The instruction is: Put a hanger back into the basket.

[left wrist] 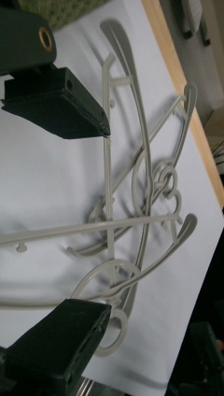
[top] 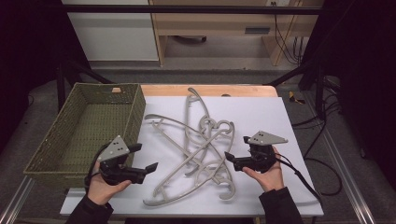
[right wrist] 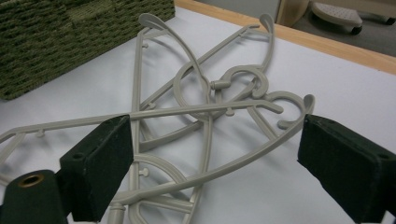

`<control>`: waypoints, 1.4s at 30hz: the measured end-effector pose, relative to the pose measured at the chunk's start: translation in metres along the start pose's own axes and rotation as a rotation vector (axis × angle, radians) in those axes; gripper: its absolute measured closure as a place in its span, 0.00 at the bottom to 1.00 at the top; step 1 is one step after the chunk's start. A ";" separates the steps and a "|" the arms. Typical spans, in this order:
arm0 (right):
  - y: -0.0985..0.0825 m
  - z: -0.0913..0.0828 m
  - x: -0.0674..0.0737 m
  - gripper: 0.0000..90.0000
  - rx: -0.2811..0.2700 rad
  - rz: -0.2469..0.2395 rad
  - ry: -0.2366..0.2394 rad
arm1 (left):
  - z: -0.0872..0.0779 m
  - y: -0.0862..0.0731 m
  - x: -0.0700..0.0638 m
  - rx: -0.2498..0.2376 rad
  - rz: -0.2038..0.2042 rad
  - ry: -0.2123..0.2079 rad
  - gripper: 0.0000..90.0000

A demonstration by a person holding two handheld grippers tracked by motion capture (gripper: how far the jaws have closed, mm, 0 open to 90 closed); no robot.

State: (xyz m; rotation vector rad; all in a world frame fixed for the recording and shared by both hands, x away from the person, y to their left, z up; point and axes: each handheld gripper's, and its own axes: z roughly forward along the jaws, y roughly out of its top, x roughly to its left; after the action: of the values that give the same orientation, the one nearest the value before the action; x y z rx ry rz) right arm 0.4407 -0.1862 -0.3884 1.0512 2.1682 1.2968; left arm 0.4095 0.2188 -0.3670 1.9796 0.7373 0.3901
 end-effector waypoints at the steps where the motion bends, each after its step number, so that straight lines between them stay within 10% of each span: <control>1: 0.000 -0.001 0.000 0.11 -0.004 -0.003 -0.001 | 0.003 0.001 -0.003 0.010 0.007 -0.007 0.13; 42: -0.014 -0.031 -0.023 0.06 -0.100 0.017 -0.017 | 0.137 0.018 -0.086 0.420 0.213 -0.223 0.34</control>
State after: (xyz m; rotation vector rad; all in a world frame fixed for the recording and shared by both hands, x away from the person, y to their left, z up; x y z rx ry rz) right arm 0.4291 -0.2255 -0.3868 1.0392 2.0634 1.3836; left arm 0.4243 0.0646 -0.4164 2.4608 0.4940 0.1386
